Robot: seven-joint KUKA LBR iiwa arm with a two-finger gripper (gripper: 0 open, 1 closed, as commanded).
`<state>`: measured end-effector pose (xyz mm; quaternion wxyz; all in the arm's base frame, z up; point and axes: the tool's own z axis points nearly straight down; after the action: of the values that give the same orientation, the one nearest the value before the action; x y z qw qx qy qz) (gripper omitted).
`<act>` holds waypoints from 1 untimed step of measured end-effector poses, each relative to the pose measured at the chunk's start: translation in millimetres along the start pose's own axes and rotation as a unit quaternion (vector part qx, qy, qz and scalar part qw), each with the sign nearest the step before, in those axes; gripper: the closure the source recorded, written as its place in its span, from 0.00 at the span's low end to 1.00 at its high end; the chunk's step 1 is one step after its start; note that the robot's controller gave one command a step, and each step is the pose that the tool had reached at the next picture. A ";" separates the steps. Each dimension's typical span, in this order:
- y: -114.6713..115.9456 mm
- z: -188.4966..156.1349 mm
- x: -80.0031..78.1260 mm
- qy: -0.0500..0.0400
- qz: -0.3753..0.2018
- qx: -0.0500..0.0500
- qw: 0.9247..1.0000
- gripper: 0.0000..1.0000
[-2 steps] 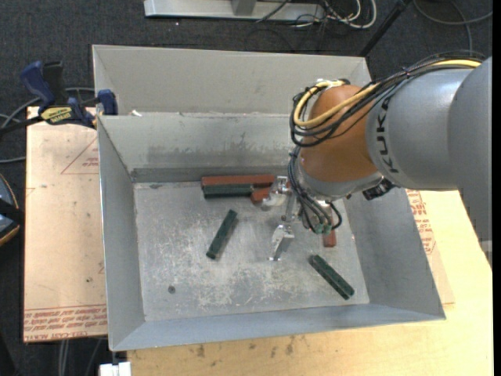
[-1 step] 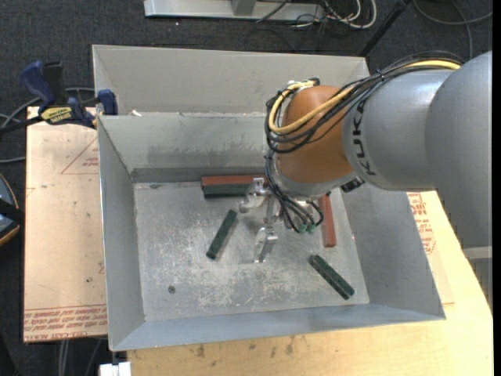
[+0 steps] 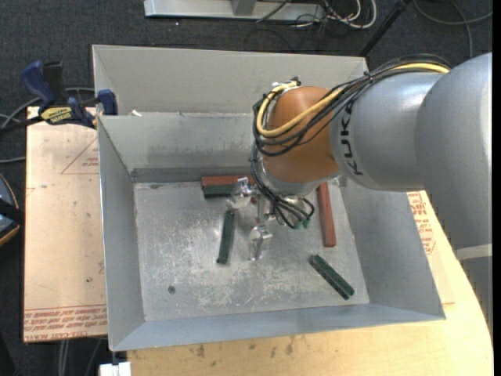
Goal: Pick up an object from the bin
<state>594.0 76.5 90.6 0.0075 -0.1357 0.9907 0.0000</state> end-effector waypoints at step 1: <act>42.4 7.4 -19.9 -0.006 -0.115 0.003 0.993 1.00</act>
Offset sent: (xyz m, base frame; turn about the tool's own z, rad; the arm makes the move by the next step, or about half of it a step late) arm 0.0000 0.0000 0.0000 0.0000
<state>601.9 122.7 83.4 0.0143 -0.2489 0.9684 -0.0027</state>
